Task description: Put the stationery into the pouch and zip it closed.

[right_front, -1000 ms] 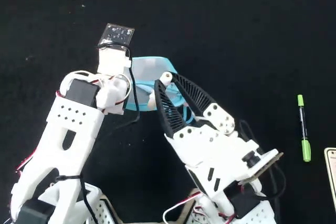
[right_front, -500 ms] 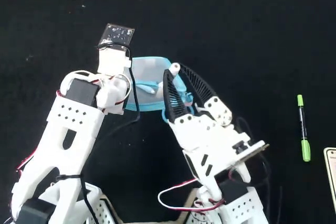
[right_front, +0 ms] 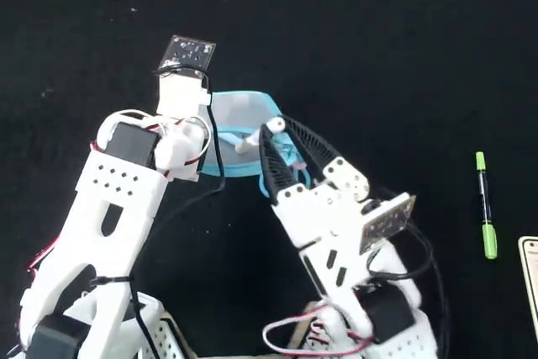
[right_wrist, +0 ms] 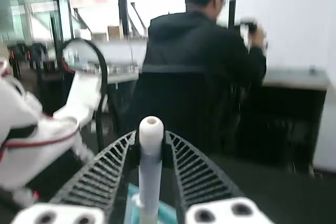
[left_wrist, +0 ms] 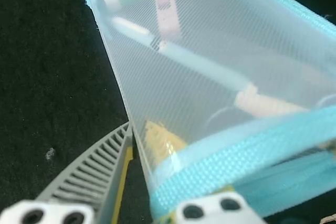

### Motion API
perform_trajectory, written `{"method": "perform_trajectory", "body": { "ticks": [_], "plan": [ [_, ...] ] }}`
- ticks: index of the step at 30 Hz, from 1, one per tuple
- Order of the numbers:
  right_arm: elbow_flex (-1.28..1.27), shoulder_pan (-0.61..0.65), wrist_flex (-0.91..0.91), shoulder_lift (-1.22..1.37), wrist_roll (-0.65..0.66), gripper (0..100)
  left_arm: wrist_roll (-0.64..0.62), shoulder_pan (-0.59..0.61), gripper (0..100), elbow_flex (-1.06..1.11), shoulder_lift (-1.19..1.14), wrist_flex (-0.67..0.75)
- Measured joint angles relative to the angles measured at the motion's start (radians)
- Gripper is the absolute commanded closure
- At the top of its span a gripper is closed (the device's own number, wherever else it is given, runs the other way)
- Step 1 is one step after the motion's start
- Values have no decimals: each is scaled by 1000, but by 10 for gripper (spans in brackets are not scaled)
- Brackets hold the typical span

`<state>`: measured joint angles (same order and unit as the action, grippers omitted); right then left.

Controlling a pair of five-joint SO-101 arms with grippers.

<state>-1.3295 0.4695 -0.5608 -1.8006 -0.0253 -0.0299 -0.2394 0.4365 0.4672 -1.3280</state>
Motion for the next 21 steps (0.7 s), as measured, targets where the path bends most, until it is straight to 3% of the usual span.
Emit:
{"method": "perform_trajectory", "body": {
  "ticks": [6, 12, 21],
  "plan": [
    [48, 2, -161, 0, 75, 822, 0, 18, 970, 0, 0, 0],
    [48, 124, -192, 0, 144, 815, 0, 28, 970, 0, 0, 0],
    [212, 112, -328, 0, 161, 815, 0, 28, 970, 0, 0, 0]
  ]
}}
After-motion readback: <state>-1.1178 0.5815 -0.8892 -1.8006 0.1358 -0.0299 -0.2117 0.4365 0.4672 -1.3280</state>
